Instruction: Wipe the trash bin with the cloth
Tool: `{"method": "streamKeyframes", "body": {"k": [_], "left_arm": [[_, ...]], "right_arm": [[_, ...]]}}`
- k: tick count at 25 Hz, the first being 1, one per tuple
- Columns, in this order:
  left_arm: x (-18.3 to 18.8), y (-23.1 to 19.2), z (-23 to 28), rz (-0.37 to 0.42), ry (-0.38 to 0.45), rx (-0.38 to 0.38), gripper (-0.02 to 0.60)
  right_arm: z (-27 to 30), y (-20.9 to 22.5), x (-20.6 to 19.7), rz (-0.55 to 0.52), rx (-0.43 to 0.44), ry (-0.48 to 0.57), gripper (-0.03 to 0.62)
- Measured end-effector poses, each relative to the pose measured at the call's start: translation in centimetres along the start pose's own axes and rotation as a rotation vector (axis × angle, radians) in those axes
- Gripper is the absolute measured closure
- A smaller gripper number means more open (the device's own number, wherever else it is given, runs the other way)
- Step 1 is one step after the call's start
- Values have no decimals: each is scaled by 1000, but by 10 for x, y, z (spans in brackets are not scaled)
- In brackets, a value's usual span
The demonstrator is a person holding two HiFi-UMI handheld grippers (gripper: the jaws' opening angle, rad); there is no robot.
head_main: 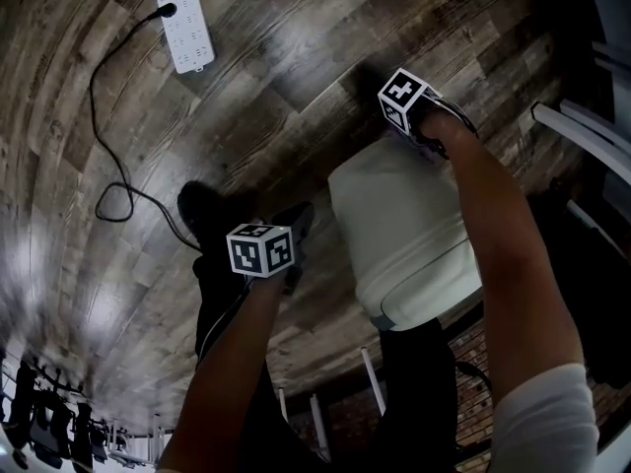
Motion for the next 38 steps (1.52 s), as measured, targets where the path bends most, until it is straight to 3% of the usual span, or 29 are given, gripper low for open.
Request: {"method": "streamKeyframes", "body": {"k": [10, 28, 38], "left_arm": [[-15, -7, 16, 9, -26, 3, 574], [-22, -12, 15, 13, -31, -7, 574], [-20, -11, 9, 15, -28, -12, 574]], "right_arm": [[45, 4, 1, 30, 1, -20, 500], [52, -5, 19, 55, 12, -25, 500], [48, -27, 34, -1, 22, -46, 500]]}}
Point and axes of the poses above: the fingertips, and each gripper's own axes: z forward along the fingers, y to its right, x out of its top, the point moved 9 cm from there along -z, backward along the fingers, and after that the axes turned 5 degrees about -z, right-handed, at the moved point
